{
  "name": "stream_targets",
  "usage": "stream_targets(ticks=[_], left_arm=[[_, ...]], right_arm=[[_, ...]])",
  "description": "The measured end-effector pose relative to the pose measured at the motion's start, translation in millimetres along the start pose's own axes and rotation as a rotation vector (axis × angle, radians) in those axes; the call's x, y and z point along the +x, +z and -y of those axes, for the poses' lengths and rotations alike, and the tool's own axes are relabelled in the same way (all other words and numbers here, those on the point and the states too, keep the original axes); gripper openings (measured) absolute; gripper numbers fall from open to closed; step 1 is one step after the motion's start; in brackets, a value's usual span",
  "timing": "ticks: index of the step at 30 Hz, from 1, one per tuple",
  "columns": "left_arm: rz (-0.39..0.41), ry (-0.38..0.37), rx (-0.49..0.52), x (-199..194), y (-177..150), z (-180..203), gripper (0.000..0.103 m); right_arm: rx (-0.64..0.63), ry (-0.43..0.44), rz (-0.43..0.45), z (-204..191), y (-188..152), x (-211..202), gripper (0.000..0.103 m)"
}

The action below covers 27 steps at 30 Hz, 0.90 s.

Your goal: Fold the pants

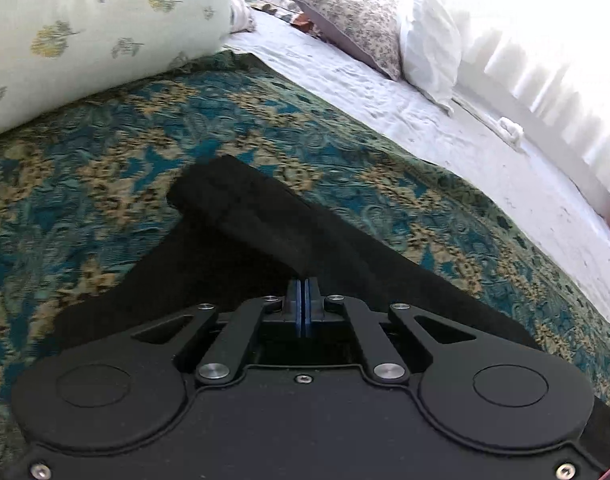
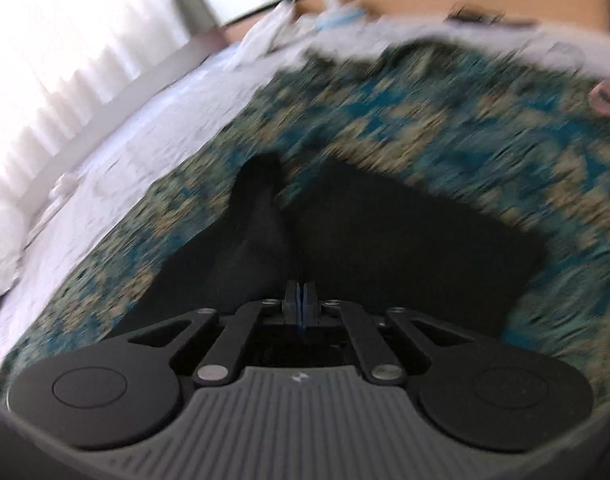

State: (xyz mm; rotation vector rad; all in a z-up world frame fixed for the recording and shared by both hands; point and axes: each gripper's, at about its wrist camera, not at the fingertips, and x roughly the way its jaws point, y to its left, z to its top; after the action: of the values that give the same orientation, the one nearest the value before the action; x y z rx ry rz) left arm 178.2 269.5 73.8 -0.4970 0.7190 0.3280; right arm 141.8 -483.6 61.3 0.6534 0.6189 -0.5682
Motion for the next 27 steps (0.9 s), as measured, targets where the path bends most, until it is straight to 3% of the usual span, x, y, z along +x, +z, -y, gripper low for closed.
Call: stream_targets(ticks=[4, 6, 7, 8, 10, 13, 17, 20, 22, 24, 26, 27], left_arm=[[0.000, 0.002, 0.013, -7.4, -4.1, -8.5, 0.002], [-0.002, 0.006, 0.014, -8.8, -6.1, -10.3, 0.002], [-0.004, 0.008, 0.010, -9.2, -7.0, -10.9, 0.002], [-0.006, 0.008, 0.009, -9.5, -7.3, -11.9, 0.002], [-0.008, 0.012, 0.015, -9.6, -7.4, -12.5, 0.002], [-0.012, 0.016, 0.016, -8.3, -8.6, -12.1, 0.002], [-0.018, 0.029, 0.018, -3.1, -10.2, -11.2, 0.002], [-0.022, 0.033, 0.020, 3.1, -12.3, -11.6, 0.003], [-0.024, 0.024, 0.018, 7.3, -14.4, -12.8, 0.008], [-0.024, 0.020, 0.002, 9.5, -16.3, -15.2, 0.014], [-0.015, -0.017, -0.011, 9.5, -17.4, -18.4, 0.030], [-0.007, -0.039, -0.017, 8.9, -17.6, -19.6, 0.043]], right_arm=[[-0.003, 0.028, -0.003, 14.8, 5.6, -9.4, 0.004], [-0.015, 0.061, -0.018, 16.5, 1.5, -10.0, 0.013], [-0.025, 0.074, -0.016, 14.9, -1.5, -10.1, 0.019], [-0.038, 0.078, -0.014, 13.9, -4.4, -8.2, 0.045], [-0.101, 0.093, -0.030, 6.4, -9.9, -0.7, 0.069], [-0.283, 0.045, -0.028, -16.7, -22.1, 9.3, 0.073], [-0.531, -0.023, 0.033, -54.1, -37.6, 23.4, 0.090], [-0.660, -0.077, 0.020, -76.7, -43.0, 46.0, 0.091], [-0.677, -0.131, 0.014, -84.6, -43.1, 62.4, 0.091], [-0.639, -0.131, 0.016, -82.3, -38.8, 71.8, 0.091], [-0.573, -0.119, 0.011, -75.3, -33.3, 75.8, 0.084], [-0.545, -0.110, 0.017, -72.6, -31.7, 76.8, 0.081]])
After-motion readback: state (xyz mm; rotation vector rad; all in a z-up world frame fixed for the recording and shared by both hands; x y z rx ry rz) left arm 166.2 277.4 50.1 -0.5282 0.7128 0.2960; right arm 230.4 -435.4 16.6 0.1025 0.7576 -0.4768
